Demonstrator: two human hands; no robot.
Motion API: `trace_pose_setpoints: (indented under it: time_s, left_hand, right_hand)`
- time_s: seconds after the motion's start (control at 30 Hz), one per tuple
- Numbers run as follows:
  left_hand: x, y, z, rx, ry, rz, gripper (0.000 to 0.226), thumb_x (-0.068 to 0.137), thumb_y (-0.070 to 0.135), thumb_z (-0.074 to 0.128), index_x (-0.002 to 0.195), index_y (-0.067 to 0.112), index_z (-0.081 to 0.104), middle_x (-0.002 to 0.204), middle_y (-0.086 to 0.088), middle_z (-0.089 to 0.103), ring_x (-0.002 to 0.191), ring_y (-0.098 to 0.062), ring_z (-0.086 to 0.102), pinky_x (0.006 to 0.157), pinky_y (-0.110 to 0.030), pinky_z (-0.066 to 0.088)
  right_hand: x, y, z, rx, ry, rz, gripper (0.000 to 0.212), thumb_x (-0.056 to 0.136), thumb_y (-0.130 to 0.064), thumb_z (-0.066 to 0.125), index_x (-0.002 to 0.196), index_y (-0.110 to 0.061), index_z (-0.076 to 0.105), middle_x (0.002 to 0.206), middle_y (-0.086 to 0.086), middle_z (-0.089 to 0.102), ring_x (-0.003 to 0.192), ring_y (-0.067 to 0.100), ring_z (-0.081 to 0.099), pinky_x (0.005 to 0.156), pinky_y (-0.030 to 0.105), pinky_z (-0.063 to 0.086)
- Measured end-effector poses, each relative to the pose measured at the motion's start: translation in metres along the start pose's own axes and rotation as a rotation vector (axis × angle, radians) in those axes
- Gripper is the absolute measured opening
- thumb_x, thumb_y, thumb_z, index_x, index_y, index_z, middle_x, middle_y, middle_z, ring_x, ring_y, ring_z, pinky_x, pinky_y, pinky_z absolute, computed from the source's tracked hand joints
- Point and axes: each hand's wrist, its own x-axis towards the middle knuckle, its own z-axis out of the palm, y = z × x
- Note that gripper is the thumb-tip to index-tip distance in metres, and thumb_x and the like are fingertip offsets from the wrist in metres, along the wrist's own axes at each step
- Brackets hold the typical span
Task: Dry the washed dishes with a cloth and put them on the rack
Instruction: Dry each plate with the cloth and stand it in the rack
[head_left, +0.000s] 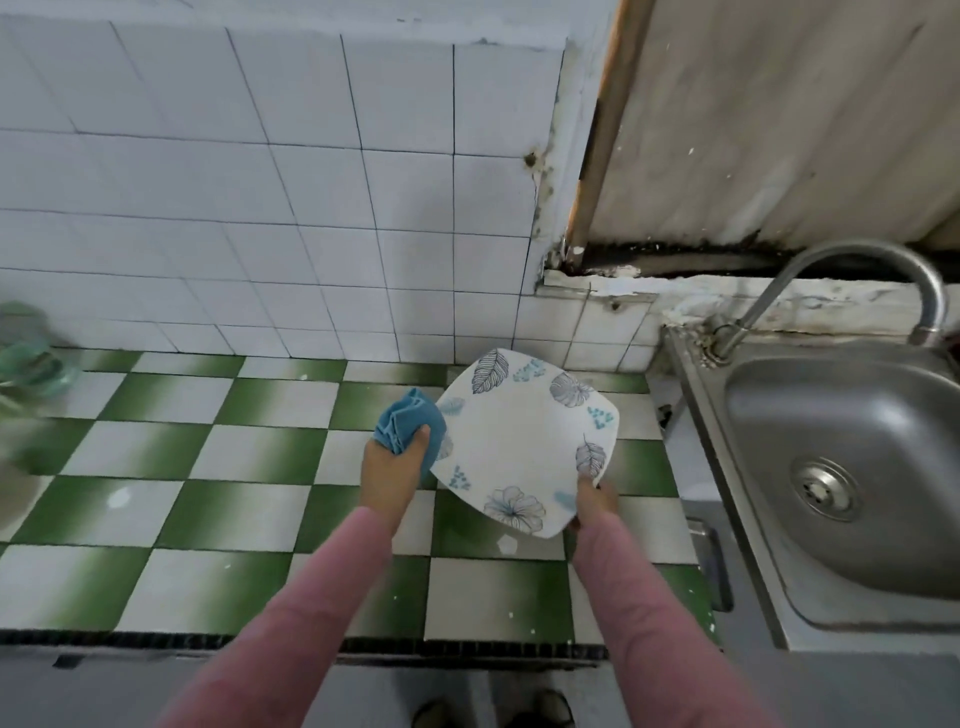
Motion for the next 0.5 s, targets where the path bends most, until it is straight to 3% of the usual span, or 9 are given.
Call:
trace_pose_setpoints:
  time_s: [0.2, 0.3, 0.4, 0.5]
  left_hand:
    - [0.003, 0.001, -0.003, 0.055, -0.029, 0.019, 0.026, 0.093, 0.024, 0.065, 0.114, 0.021, 0.050, 0.103, -0.004, 0.058, 0.092, -0.020, 0.056, 0.082, -0.036, 0.050]
    - [0.002, 0.004, 0.000, 0.056, -0.050, 0.047, 0.028, 0.094, 0.024, 0.064, 0.116, 0.022, 0.047, 0.107, -0.002, 0.056, 0.094, -0.019, 0.055, 0.081, -0.033, 0.049]
    - [0.002, 0.004, 0.001, 0.050, -0.060, 0.054, 0.035, 0.094, 0.024, 0.064, 0.125, 0.019, 0.048, 0.109, -0.003, 0.056, 0.097, -0.020, 0.055, 0.081, -0.032, 0.050]
    - [0.001, 0.002, 0.002, 0.055, -0.059, 0.050, 0.035, 0.094, 0.026, 0.064, 0.125, 0.021, 0.048, 0.108, -0.002, 0.056, 0.098, -0.020, 0.055, 0.083, -0.033, 0.051]
  right_hand:
    - [-0.005, 0.002, -0.014, 0.023, 0.106, -0.069, 0.020, 0.104, -0.028, 0.047, 0.118, -0.014, 0.054, 0.111, 0.014, 0.064, 0.090, 0.032, 0.064, 0.087, 0.049, 0.056]
    - [-0.007, 0.000, -0.025, 0.031, 0.148, -0.068, 0.027, 0.104, -0.032, 0.044, 0.122, -0.015, 0.054, 0.122, 0.014, 0.061, 0.106, 0.035, 0.061, 0.099, 0.056, 0.049]
    - [-0.009, -0.007, -0.038, -0.006, 0.199, -0.092, 0.022, 0.106, -0.031, 0.040, 0.117, -0.016, 0.052, 0.131, 0.017, 0.056, 0.118, 0.038, 0.054, 0.106, 0.053, 0.042]
    - [-0.016, -0.016, -0.051, -0.058, 0.232, -0.122, 0.031, 0.108, -0.026, 0.035, 0.128, -0.010, 0.051, 0.134, 0.017, 0.053, 0.124, 0.038, 0.051, 0.107, 0.046, 0.040]
